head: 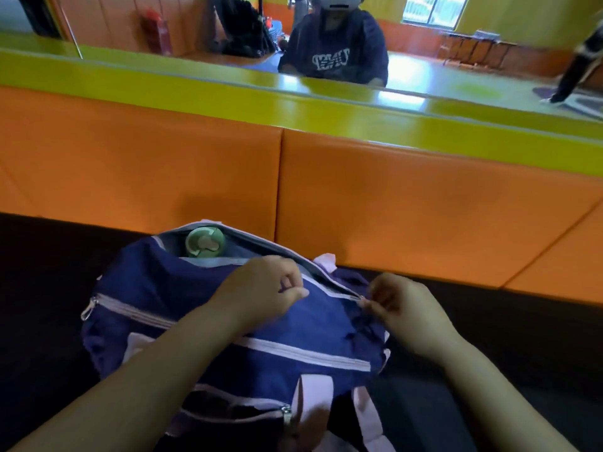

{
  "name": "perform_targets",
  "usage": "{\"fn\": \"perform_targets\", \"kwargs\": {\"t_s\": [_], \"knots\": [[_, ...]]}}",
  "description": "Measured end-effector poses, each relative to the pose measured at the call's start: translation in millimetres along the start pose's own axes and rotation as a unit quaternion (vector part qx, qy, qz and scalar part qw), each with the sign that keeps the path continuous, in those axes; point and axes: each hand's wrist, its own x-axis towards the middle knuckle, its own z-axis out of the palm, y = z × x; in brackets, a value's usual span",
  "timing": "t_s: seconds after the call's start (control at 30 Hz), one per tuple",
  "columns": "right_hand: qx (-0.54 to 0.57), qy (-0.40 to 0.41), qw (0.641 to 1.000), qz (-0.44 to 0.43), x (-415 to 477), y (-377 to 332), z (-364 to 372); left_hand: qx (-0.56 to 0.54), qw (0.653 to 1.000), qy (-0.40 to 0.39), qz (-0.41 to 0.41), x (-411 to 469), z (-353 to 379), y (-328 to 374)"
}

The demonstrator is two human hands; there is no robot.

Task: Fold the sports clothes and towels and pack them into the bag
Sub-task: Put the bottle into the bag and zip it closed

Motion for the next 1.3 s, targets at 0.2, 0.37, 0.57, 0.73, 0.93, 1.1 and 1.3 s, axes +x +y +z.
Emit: {"fn": "perform_targets", "kwargs": {"t_s": [0.2,0.37,0.57,0.73,0.93,1.1,1.3], "knots": [[-0.081,-0.099,0.992,0.01,2.4,26.2,4.3,0.01,0.995,-0.079,0.062,31.2,41.2,35.7],[-0.062,-0.09,0.994,-0.007,9.7,29.2,13.0,0.05,0.989,-0.133,0.046,48.5,60.6,45.0],[0.084,-0.065,0.994,0.001,14.4,32.3,3.1,0.067,0.985,-0.155,0.03,61.2,70.0,48.4],[0.199,-0.132,0.971,0.03,22.1,30.2,-3.1,0.059,0.987,-0.135,0.06,72.9,75.1,50.3],[0.231,-0.11,0.966,0.035,23.8,41.1,-6.8,0.043,0.991,-0.11,0.059,83.1,79.1,44.6],[0.09,-0.076,0.993,-0.019,30.2,45.6,2.3,-0.015,0.998,-0.052,0.023,81.5,70.1,39.5],[-0.08,-0.056,0.993,-0.072,32.4,36.2,14.5,0.024,0.998,-0.03,-0.039,74.5,46.3,31.0]]}}
